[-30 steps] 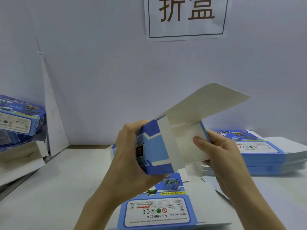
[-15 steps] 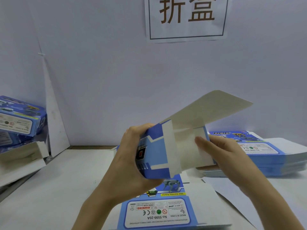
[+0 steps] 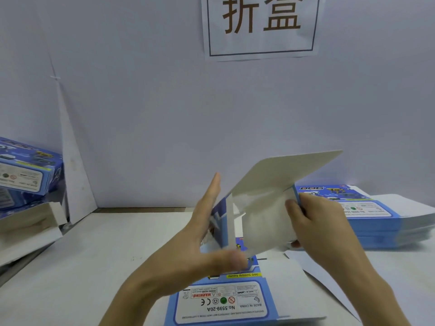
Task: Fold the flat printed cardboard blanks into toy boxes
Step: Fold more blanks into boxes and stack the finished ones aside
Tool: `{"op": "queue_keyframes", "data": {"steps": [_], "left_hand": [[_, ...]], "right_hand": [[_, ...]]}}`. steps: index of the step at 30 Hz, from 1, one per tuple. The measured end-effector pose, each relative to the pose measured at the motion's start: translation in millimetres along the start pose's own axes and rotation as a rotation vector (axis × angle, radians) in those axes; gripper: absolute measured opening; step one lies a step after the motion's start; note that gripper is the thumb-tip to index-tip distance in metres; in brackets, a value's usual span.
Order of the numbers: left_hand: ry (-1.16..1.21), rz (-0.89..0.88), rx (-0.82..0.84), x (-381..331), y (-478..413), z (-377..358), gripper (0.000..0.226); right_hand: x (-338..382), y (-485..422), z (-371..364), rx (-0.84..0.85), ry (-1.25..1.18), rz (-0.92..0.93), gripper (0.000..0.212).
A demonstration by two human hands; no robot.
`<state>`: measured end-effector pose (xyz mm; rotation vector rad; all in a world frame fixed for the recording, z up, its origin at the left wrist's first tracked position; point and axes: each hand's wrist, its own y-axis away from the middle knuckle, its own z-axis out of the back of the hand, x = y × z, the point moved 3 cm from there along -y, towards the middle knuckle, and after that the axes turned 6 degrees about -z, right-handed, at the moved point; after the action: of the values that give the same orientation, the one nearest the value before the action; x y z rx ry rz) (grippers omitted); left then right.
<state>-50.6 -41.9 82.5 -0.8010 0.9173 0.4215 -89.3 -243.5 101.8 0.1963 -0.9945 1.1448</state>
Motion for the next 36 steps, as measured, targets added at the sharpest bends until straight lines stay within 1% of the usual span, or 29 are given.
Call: {"op": "queue_keyframes", "data": {"steps": [3,6,8,11,12,15,19,21,24,25,27,28,30,31,32,34,36], "left_hand": [[0.056,-0.001,-0.043,-4,-1,-2,0.113],[0.133,0.040,-0.088,-7,2,0,0.104],[0.152,0.015,-0.144,-10,2,3,0.094],[0.217,0.013,-0.222,-12,1,7,0.098],[0.239,0.026,-0.235,-11,1,7,0.093],[0.251,0.081,-0.241,-6,4,7,0.065],[0.241,0.114,-0.280,-2,4,5,0.046],[0.126,0.141,-0.337,5,2,6,0.035],[-0.077,0.221,-0.357,13,4,11,0.039],[-0.122,0.244,-0.363,15,5,12,0.035],[-0.241,0.256,-0.395,14,8,15,0.012],[-0.308,0.249,-0.416,12,9,15,0.012],[-0.419,0.280,-0.503,10,9,15,0.032],[-0.493,0.304,-0.569,9,9,17,0.037],[-0.585,0.312,-0.631,7,8,19,0.041],[-0.691,0.291,-0.701,2,6,19,0.042],[-0.689,0.251,-0.681,3,6,15,0.042]], "right_hand": [[3,3,-4,0.019,0.002,0.016,0.037],[7,6,-3,0.035,0.027,0.056,0.040],[10,9,-4,0.068,0.066,0.092,0.043],[13,12,-9,0.110,0.117,0.114,0.042],[14,12,-11,0.115,0.124,0.116,0.042],[15,12,-11,0.106,0.124,0.126,0.043],[16,14,-12,0.090,0.131,0.136,0.043],[16,14,-13,0.078,0.161,0.152,0.043],[18,16,-15,0.040,0.230,0.190,0.043],[19,17,-16,0.027,0.238,0.201,0.043],[20,19,-19,0.010,0.239,0.240,0.044],[21,19,-21,0.004,0.233,0.259,0.044],[22,20,-23,-0.012,0.190,0.285,0.038],[23,21,-23,-0.020,0.154,0.288,0.029],[23,22,-24,-0.028,0.134,0.281,0.020],[22,22,-27,-0.013,0.160,0.245,0.020],[19,21,-31,0.022,0.244,0.216,0.023]]}}
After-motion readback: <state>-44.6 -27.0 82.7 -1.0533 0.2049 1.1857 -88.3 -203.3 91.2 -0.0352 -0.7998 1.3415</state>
